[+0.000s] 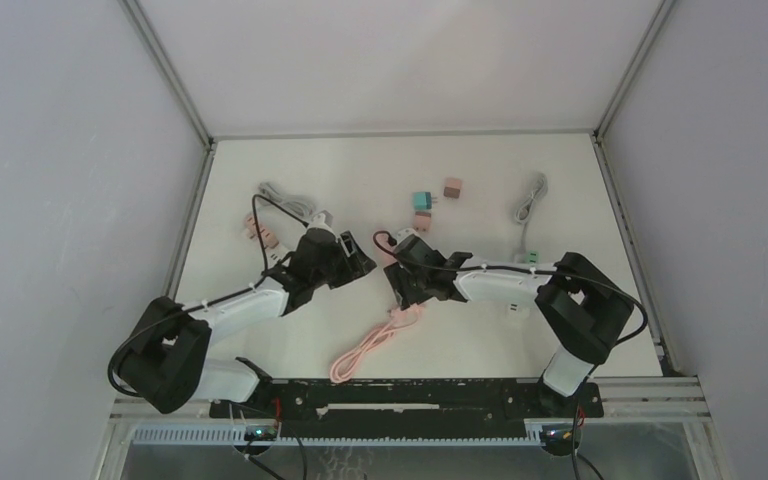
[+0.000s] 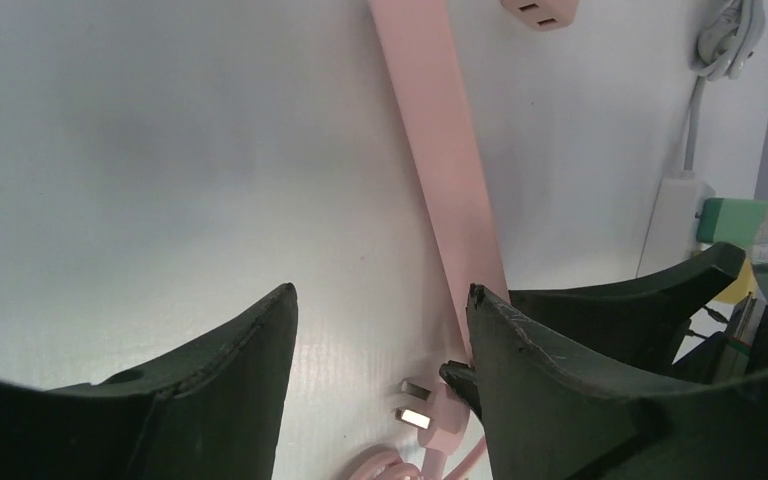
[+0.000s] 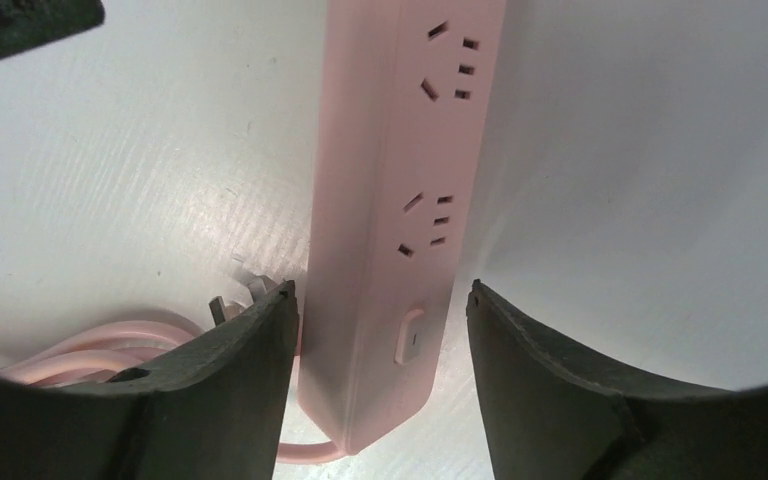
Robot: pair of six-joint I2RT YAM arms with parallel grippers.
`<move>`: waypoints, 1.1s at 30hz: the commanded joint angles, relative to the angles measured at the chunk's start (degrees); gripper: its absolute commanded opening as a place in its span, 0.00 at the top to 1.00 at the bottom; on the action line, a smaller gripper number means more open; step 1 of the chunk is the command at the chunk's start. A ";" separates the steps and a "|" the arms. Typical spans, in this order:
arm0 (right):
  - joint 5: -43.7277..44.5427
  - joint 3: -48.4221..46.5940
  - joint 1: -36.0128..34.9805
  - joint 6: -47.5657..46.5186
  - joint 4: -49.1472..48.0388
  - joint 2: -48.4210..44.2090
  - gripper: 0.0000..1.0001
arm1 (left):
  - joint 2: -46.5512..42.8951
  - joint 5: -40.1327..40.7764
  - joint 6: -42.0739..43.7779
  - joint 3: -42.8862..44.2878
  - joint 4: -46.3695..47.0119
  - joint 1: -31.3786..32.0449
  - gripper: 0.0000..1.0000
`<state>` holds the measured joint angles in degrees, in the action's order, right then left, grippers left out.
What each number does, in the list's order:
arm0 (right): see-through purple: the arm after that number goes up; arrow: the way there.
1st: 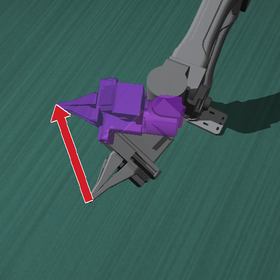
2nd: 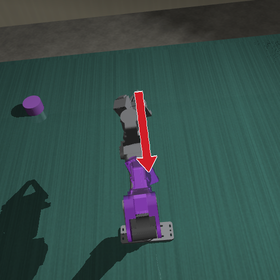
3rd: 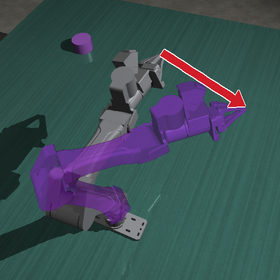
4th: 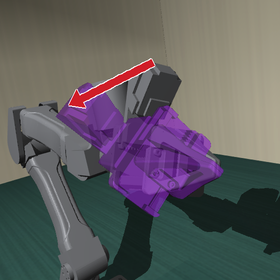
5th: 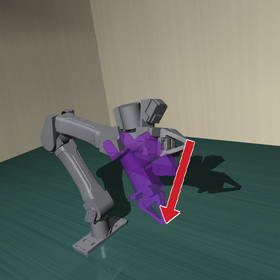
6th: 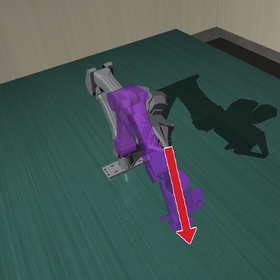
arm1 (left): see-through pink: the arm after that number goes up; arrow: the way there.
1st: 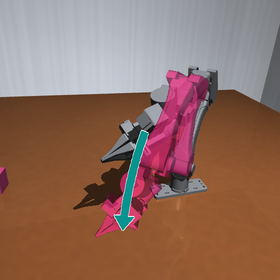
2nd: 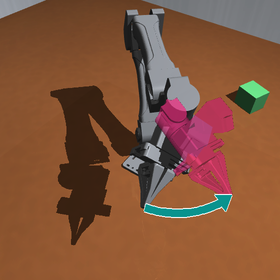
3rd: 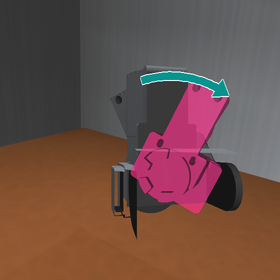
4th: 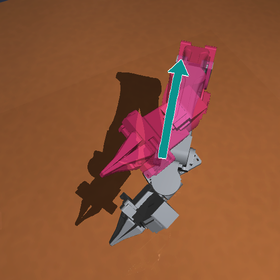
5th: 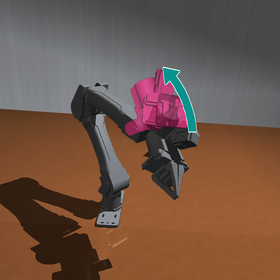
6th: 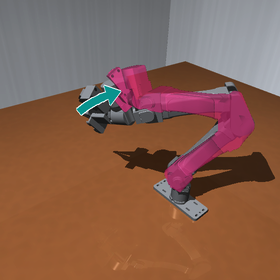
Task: Insert the plug
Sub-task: Place the socket at the center of the board.
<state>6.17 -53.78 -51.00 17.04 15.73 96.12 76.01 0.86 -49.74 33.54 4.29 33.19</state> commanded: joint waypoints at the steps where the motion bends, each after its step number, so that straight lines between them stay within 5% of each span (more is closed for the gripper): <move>1: 0.59 -2.38 -0.10 -0.75 0.59 -3.08 0.29 | -0.82 -1.85 -1.03 2.35 2.47 -0.55 0.33; 12: -0.26 -4.23 -1.03 -0.90 0.27 -2.24 0.43 | 0.96 -3.34 -1.76 3.88 3.15 -1.02 0.35; 19: 0.39 -5.35 -4.29 -1.96 0.29 0.35 0.74 | 3.70 -3.33 -1.86 6.35 2.68 -0.98 0.35; 25: -0.22 -5.90 -5.88 -1.74 0.56 3.24 0.75 | 7.43 -3.85 -2.57 6.68 1.63 -1.02 0.41; 33: -1.08 -6.49 -7.56 -2.08 1.18 4.38 0.75 | 12.26 -4.43 -4.97 3.79 1.25 -1.10 0.63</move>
<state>7.90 -59.88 -56.66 15.27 14.46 98.06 86.41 -1.93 -52.66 38.17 4.84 32.45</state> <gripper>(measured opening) 0.250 0.407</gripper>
